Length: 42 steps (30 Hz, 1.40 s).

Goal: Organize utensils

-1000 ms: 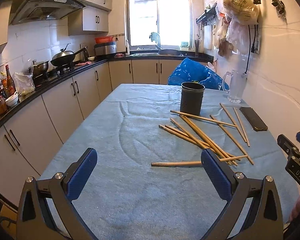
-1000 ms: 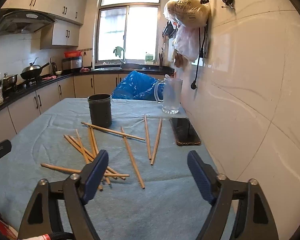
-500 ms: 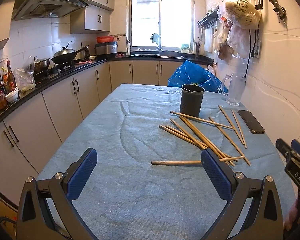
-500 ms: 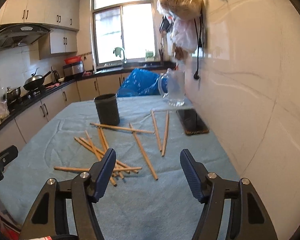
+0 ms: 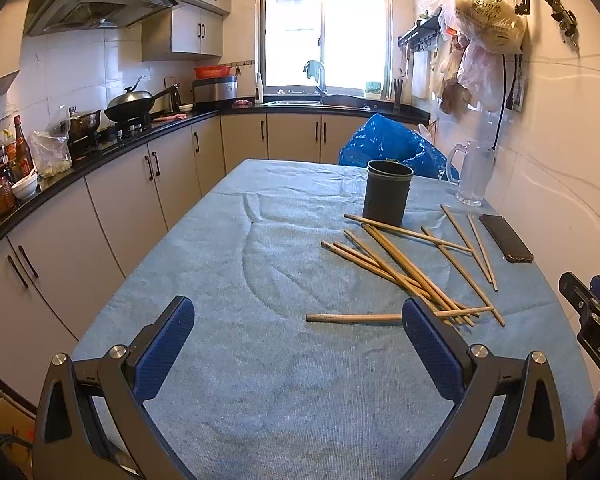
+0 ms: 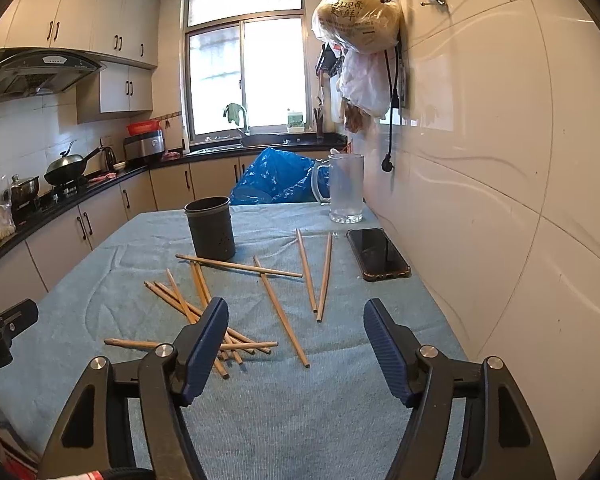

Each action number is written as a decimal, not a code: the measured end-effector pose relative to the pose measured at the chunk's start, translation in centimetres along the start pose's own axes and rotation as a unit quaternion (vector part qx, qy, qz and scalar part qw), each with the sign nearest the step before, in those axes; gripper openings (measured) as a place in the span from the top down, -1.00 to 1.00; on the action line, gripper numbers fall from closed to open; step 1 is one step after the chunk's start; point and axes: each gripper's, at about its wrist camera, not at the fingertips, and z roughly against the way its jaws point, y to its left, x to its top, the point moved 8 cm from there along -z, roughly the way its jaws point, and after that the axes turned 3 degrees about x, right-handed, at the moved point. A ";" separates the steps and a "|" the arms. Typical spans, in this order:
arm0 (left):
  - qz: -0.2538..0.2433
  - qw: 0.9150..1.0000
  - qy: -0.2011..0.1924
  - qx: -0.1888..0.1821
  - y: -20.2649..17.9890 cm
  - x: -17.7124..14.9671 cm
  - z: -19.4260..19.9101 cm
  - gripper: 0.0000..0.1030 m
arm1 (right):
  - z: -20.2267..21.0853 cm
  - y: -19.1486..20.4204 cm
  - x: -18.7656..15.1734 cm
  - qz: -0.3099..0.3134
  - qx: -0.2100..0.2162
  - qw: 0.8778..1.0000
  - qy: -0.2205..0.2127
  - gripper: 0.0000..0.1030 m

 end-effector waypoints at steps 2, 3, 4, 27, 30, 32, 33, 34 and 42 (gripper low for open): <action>0.001 1.000 0.004 0.000 0.1 -0.1 -0.2 -1.00 | 0.0 0.0 -0.1 0.001 0.000 1.000 0.000 -0.47; 0.003 1.000 0.006 0.002 0.3 0.0 -0.3 -1.00 | -0.1 0.0 -0.1 0.002 0.000 1.000 0.001 -0.48; 0.005 1.000 0.007 0.004 0.6 0.0 -0.4 -1.00 | -0.1 0.0 -0.1 0.002 0.000 1.000 0.001 -0.48; 0.047 0.985 0.147 -0.072 -0.7 -4.3 -7.1 -1.00 | -5.7 -1.0 -3.3 0.007 0.040 0.996 0.084 -0.51; 0.049 0.978 0.172 -0.109 -2.6 -4.8 -8.1 -1.00 | -7.6 -0.6 -3.4 0.001 0.078 0.990 0.114 -0.51; 0.057 0.973 0.185 -0.127 -3.5 -4.9 -8.8 -0.96 | -8.0 -0.6 -3.3 -0.003 0.084 0.989 0.120 -0.51; 0.064 0.969 0.196 -0.138 -3.9 -4.9 -9.3 -0.92 | -8.8 -1.0 -3.0 -0.015 0.094 0.987 0.128 -0.51; 0.072 0.964 0.208 -0.149 -4.4 -4.9 -9.9 -0.91 | -8.8 -1.0 -3.0 -0.015 0.094 0.987 0.128 -0.51; 0.119 0.951 0.256 -0.125 -4.6 -4.8 -14.0 -0.79 | -10.6 -4.1 -1.1 -0.048 0.082 0.986 0.135 -0.52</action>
